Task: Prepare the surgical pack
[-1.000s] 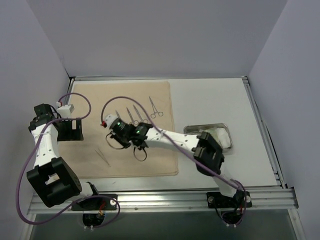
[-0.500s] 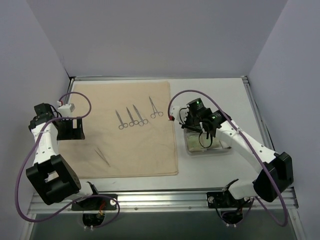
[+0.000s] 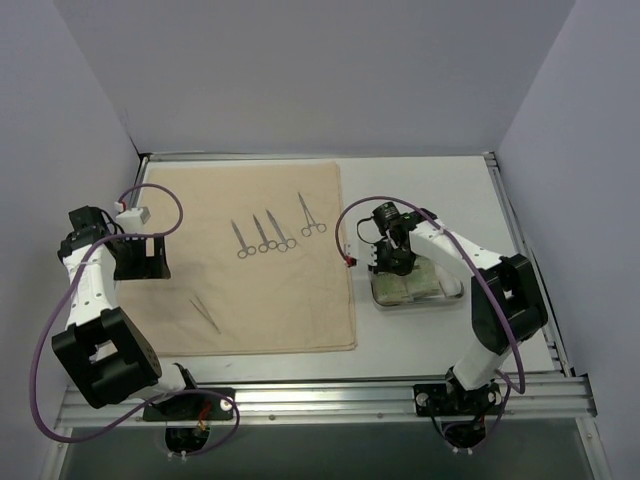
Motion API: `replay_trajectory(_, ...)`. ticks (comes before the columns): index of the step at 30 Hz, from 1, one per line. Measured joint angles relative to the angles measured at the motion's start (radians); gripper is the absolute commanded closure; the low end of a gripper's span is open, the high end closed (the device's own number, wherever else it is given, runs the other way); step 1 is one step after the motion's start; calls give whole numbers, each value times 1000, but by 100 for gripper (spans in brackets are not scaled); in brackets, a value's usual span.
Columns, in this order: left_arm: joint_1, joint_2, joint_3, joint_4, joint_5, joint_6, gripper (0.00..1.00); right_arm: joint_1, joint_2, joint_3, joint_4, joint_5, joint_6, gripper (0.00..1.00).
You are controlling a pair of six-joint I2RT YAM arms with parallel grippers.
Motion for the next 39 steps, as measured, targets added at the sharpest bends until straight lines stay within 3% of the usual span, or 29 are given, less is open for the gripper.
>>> replay_trajectory(20, 0, 8, 3, 0, 0, -1, 5, -69, 17, -3, 34, -89, -92, 100)
replay_trajectory(22, 0, 8, 3, 0, 0, 0, 4, -69, 34, -3, 39, -88, -89, 94)
replay_trajectory(30, 0, 8, 3, -1, 0, 1, 4, -70, 63, -2, 39, -89, -88, 95)
replay_trajectory(33, 0, 8, 3, -5, 3, 7, 2, -70, 64, -2, 40, -89, -85, 85)
replay_trajectory(36, -3, 8, 3, -27, 24, 29, 14, -70, 68, -2, 40, -88, -76, 74)
replay_trajectory(39, -34, 8, 3, -57, 33, 55, 18, -70, 68, 5, 38, -84, -64, 69)
